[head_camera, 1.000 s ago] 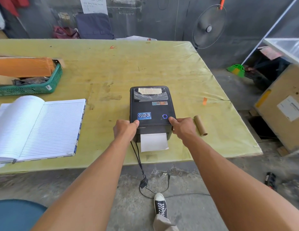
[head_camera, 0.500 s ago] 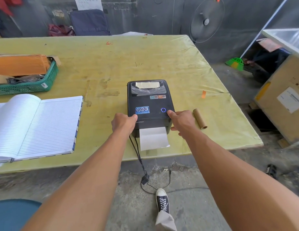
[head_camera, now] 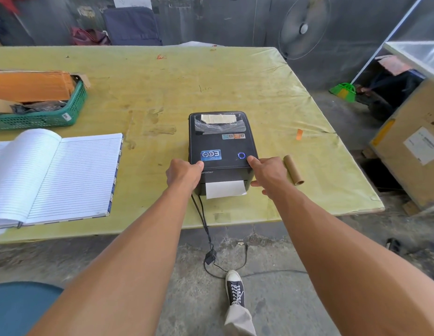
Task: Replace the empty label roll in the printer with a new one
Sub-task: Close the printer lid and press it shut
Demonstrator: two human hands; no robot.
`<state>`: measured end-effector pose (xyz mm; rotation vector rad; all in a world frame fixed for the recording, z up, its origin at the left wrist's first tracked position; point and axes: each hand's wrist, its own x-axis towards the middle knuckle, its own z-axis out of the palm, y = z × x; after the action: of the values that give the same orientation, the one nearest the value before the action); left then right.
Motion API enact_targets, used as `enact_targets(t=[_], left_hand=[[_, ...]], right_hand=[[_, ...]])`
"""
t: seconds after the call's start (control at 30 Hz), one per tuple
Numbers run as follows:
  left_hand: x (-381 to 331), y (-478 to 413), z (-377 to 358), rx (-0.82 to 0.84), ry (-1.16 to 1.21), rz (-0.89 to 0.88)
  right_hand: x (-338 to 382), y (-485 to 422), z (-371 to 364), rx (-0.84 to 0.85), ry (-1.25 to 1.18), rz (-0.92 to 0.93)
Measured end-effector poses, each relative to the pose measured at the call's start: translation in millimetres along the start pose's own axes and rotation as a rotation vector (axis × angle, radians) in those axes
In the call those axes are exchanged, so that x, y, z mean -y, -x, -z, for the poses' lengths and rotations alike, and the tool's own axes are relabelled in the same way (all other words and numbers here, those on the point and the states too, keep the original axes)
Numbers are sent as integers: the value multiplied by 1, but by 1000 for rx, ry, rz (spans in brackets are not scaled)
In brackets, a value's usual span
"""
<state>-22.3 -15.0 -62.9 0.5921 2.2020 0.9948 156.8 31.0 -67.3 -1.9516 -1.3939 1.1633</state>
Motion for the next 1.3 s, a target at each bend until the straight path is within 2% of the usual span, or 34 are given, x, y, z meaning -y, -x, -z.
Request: enact_targets(t=[0.43, 1.3], left_hand=[[3, -1, 0, 38, -10, -36], [3, 0, -2, 4, -12, -24]], right_hand=[[2, 3, 0, -5, -21, -27], [-1, -1, -1, 6, -66, -37]])
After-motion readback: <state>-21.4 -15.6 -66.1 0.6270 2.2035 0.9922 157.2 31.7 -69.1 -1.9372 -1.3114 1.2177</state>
